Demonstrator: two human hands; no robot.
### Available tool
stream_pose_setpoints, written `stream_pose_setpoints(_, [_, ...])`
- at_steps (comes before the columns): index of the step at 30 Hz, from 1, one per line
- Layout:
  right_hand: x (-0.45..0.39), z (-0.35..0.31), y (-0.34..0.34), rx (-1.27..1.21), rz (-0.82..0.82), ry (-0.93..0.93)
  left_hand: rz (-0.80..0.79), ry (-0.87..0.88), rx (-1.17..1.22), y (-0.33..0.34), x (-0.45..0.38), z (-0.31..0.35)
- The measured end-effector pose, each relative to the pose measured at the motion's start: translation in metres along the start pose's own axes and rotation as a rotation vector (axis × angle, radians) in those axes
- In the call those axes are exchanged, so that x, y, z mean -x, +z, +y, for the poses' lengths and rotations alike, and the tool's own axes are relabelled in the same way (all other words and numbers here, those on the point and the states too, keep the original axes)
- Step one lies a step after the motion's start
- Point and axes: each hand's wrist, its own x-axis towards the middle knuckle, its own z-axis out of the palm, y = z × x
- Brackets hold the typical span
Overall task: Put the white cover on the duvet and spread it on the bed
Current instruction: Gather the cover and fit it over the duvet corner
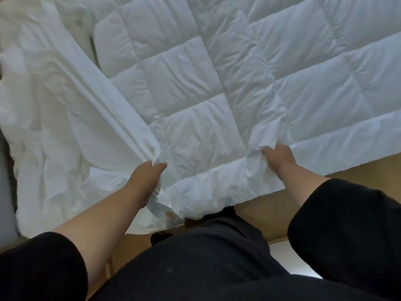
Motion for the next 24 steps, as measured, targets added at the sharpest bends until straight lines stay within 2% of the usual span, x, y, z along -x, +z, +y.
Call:
stream_pose_setpoints(2, [0.015, -0.025, 0.010, -0.212, 0.027, 0.003, 0.025, -0.011, 0.093, -0.022, 0.009, -0.005])
stream_pose_setpoints(5, [0.036, -0.061, 0.030, -0.455, -0.136, 0.113, 0.067, -0.041, 0.254, -0.059, 0.029, -0.021])
stream_pose_setpoints(7, [0.059, -0.090, 0.045, -0.535, -0.256, 0.114, 0.081, -0.053, 0.350, -0.088, 0.041, -0.037])
stream_pose_setpoints(16, [0.241, -0.214, 0.153, -0.578, -0.673, -0.237, 0.155, 0.070, 0.662, -0.226, 0.074, -0.139])
stream_pose_setpoints(20, [0.339, -0.256, 0.193, -0.668, -0.778, -0.358, 0.186, 0.105, 0.782, -0.289, 0.074, -0.190])
stream_pose_setpoints(24, [0.429, -0.292, 0.206, -0.754, -0.795, -0.551, 0.193, 0.158, 0.808, -0.335, 0.071, -0.235])
